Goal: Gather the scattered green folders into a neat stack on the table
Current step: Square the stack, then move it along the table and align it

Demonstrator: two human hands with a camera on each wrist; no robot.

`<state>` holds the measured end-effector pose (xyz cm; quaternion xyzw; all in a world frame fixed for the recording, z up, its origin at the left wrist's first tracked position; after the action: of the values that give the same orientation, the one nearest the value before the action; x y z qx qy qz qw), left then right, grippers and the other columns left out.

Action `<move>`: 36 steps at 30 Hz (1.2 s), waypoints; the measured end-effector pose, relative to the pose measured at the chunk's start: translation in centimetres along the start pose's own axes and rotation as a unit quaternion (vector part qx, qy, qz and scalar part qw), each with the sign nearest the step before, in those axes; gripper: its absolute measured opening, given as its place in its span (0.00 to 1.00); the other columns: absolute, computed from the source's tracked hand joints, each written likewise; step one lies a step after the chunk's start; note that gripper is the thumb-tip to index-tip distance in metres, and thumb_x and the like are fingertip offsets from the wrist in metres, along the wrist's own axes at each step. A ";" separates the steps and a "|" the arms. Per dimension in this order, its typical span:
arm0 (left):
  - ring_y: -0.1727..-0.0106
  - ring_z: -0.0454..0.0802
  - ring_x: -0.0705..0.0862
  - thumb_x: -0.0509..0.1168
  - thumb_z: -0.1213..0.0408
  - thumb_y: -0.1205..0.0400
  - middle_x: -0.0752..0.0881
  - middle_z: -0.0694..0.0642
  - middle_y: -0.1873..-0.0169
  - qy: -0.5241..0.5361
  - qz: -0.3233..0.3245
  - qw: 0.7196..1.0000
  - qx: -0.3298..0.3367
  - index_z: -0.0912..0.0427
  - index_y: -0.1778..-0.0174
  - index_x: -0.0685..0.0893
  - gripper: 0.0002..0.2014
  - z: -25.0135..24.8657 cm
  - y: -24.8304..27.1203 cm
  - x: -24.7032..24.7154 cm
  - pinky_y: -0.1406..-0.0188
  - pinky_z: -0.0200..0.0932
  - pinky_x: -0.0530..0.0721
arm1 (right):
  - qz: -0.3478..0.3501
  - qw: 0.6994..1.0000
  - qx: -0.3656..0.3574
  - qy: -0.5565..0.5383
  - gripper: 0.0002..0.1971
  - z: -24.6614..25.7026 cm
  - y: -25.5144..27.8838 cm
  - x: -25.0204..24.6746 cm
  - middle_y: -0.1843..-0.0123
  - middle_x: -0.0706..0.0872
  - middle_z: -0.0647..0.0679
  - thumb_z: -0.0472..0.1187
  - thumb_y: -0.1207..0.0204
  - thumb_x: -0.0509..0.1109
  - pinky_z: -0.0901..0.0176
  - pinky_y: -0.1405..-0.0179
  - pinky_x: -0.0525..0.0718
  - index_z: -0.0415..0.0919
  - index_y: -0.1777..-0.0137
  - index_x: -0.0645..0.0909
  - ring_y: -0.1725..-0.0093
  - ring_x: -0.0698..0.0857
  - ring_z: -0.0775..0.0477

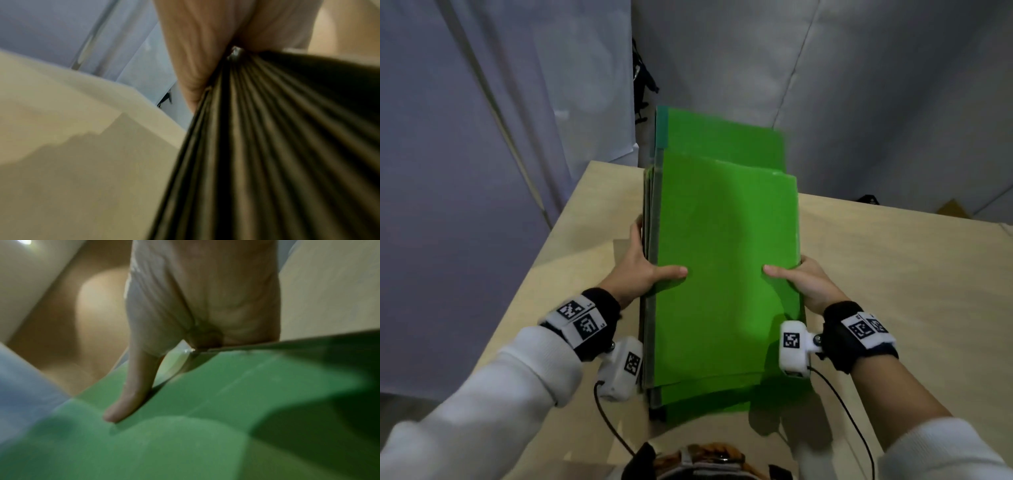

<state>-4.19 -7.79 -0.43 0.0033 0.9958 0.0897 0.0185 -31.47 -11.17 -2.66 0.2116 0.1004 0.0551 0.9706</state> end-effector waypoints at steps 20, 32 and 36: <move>0.41 0.25 0.79 0.78 0.56 0.41 0.75 0.36 0.42 -0.046 -0.055 0.964 0.256 0.44 0.33 0.60 0.44 -11.4 -0.8 -1.4 0.44 0.23 0.80 | -0.124 0.954 -0.257 -0.091 0.46 8.0 3.4 -1.9 0.39 0.84 0.48 0.27 0.47 0.81 0.57 0.42 0.86 0.35 0.26 0.65 0.42 0.87 0.54; 0.43 0.40 0.87 0.82 0.41 0.56 0.85 0.46 0.43 0.058 -0.056 0.979 0.189 0.48 0.36 0.75 0.49 -11.0 -1.0 -1.5 0.44 0.46 0.87 | -0.111 0.946 -0.293 -0.090 0.54 11.0 5.0 -1.8 0.26 0.76 0.44 0.45 0.48 0.84 0.50 0.31 0.80 0.44 0.21 0.60 0.28 0.78 0.47; 0.28 0.59 0.77 0.79 0.33 0.53 0.77 0.59 0.27 0.052 -0.075 0.972 0.218 0.55 0.22 0.65 0.63 -13.1 -0.1 -1.6 0.29 0.64 0.76 | -0.155 0.930 -0.326 -0.069 0.57 13.8 6.5 -2.7 0.22 0.69 0.53 0.58 0.47 0.83 0.49 0.23 0.68 0.48 0.20 0.57 0.23 0.69 0.50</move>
<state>-3.11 -10.25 12.49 -0.0719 0.9883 -0.1315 -0.0274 -31.55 -11.18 12.81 -0.1318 0.0413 -0.0814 0.9871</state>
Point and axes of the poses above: each hand's wrist, its own y-axis away from the middle knuckle, its own x-axis out of the palm, z = x × y, the point moved 8 cm from there along -y, towards the middle knuckle
